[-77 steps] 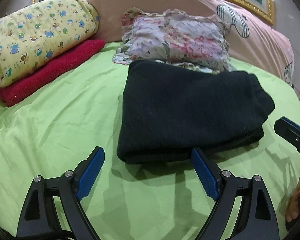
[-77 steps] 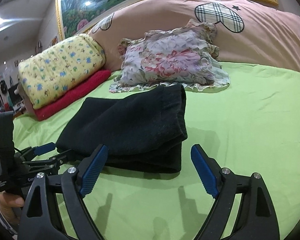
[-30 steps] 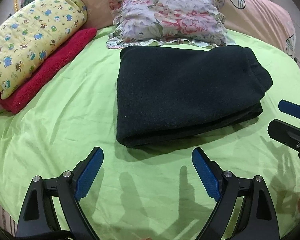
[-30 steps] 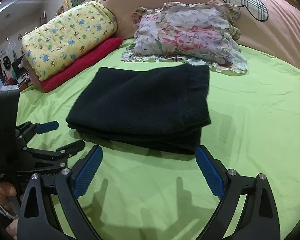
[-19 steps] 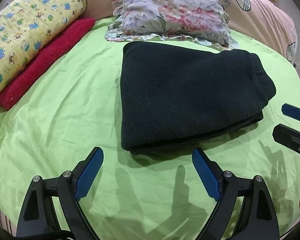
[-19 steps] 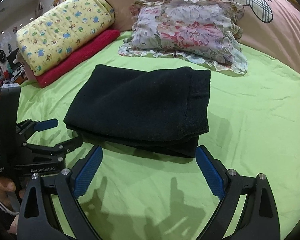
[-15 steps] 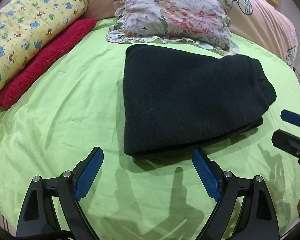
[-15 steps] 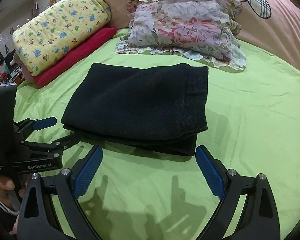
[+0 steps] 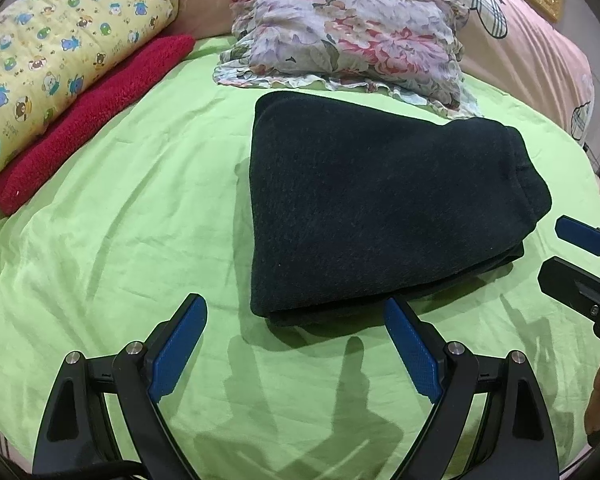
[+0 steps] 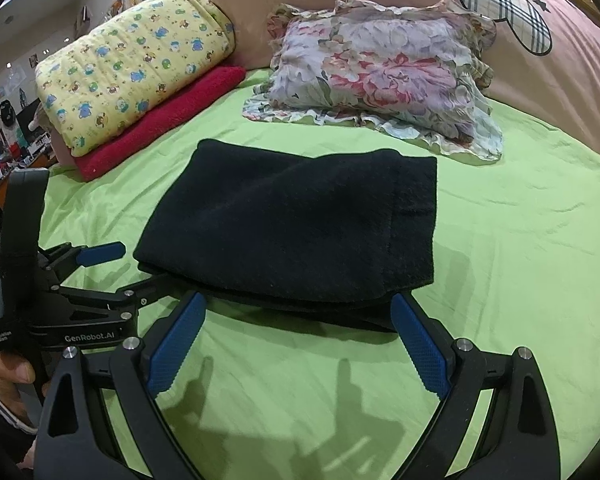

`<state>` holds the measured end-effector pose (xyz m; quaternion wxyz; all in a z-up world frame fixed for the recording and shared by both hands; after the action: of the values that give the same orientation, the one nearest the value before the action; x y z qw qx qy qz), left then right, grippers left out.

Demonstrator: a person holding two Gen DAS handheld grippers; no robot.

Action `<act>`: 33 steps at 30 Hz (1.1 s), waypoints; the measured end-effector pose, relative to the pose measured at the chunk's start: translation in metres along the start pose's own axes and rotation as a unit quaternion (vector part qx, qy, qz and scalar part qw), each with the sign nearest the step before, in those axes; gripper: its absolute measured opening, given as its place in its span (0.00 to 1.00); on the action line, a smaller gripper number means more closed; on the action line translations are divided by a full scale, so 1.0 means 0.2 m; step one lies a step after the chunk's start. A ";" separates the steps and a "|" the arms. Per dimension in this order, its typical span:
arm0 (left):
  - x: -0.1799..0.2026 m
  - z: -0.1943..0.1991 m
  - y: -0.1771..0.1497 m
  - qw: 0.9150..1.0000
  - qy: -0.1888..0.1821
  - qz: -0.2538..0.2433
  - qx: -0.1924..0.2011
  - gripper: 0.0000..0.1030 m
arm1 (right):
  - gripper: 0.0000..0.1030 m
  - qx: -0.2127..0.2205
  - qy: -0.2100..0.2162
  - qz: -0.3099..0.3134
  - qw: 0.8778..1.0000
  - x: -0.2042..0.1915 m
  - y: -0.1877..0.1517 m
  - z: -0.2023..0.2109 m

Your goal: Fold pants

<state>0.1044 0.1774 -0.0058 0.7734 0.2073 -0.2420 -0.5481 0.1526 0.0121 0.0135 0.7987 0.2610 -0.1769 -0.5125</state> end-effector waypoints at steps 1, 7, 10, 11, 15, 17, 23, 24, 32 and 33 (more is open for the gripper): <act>0.00 0.01 0.00 1.000 0.000 0.001 0.002 0.88 | 0.91 0.002 0.000 0.000 1.000 0.00 0.00 0.00; 0.00 0.03 0.00 1.000 -0.003 0.004 0.007 0.88 | 0.91 0.001 0.003 -0.008 1.000 0.01 0.01 -0.01; 0.00 0.04 0.00 1.000 -0.003 0.002 0.011 0.88 | 0.91 0.004 0.003 -0.008 1.000 0.01 0.00 0.00; 0.01 0.04 0.00 1.000 -0.003 0.001 0.011 0.88 | 0.91 0.004 0.004 -0.009 1.000 0.01 0.00 0.00; 0.01 0.05 0.00 1.000 -0.002 0.000 0.013 0.88 | 0.91 0.005 0.007 -0.011 1.000 0.01 0.01 0.00; 0.01 0.05 0.00 1.000 -0.003 0.001 0.012 0.88 | 0.91 0.006 0.007 -0.012 1.000 0.01 0.01 0.00; 0.01 0.04 0.01 1.000 -0.003 -0.001 0.012 0.88 | 0.91 0.010 0.008 -0.015 1.000 0.01 0.02 0.01; 0.01 0.04 0.01 1.000 -0.002 -0.001 0.012 0.88 | 0.91 0.010 0.009 -0.016 1.000 0.01 0.02 0.01; 0.02 0.04 0.03 1.000 0.001 0.001 0.019 0.88 | 0.91 0.012 0.005 -0.026 1.000 0.03 0.02 0.00; 0.02 0.04 0.03 1.000 -0.001 0.002 0.019 0.88 | 0.91 0.012 0.005 -0.029 0.999 0.04 0.02 0.00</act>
<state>0.1053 0.1760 0.0053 0.7698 0.2214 -0.2536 -0.5423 0.1592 0.0069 0.0166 0.7814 0.2786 -0.1714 -0.5315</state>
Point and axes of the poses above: each gripper's, at about its wrist camera, not at the fingertips, and z roughly against the way its jaws point, x to its right, y to its top, the point moved 1 cm from there along -z, roughly the way its jaws point, and after that the axes turned 7 degrees about -y, right-handed, at the moved point
